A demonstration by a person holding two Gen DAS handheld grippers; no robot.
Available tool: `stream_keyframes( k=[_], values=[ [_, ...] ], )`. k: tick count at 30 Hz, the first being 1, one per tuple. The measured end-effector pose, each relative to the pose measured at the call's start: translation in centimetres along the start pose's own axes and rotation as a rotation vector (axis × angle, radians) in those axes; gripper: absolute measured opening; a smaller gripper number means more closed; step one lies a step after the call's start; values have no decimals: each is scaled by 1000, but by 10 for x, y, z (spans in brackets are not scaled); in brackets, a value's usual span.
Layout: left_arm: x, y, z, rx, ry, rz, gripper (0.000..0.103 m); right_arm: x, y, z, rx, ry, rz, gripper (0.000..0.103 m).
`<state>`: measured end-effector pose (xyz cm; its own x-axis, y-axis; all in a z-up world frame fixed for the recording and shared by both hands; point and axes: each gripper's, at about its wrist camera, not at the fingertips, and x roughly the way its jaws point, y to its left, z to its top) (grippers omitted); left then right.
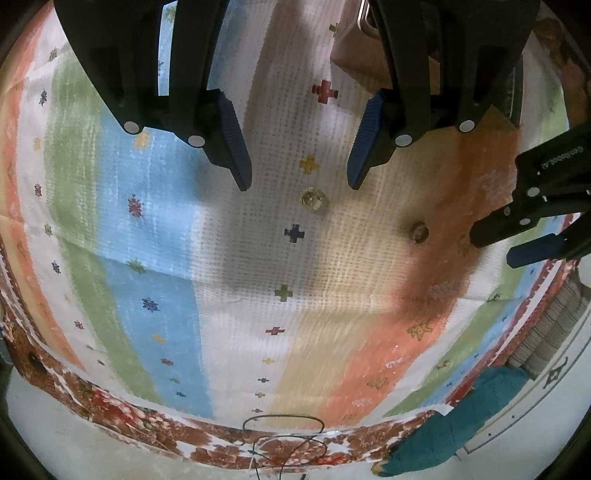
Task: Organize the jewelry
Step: 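Move both tools toward the two small rings on the cloth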
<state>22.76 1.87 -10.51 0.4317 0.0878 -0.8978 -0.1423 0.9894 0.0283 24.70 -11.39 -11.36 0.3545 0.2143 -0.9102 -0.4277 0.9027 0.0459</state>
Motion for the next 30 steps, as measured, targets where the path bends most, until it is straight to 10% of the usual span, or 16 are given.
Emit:
stream_keyframes(
  k=[30],
  values=[
    [65,3,14,-37,145,-79,52,49,-1,14,-3,68,-7,45]
  ],
)
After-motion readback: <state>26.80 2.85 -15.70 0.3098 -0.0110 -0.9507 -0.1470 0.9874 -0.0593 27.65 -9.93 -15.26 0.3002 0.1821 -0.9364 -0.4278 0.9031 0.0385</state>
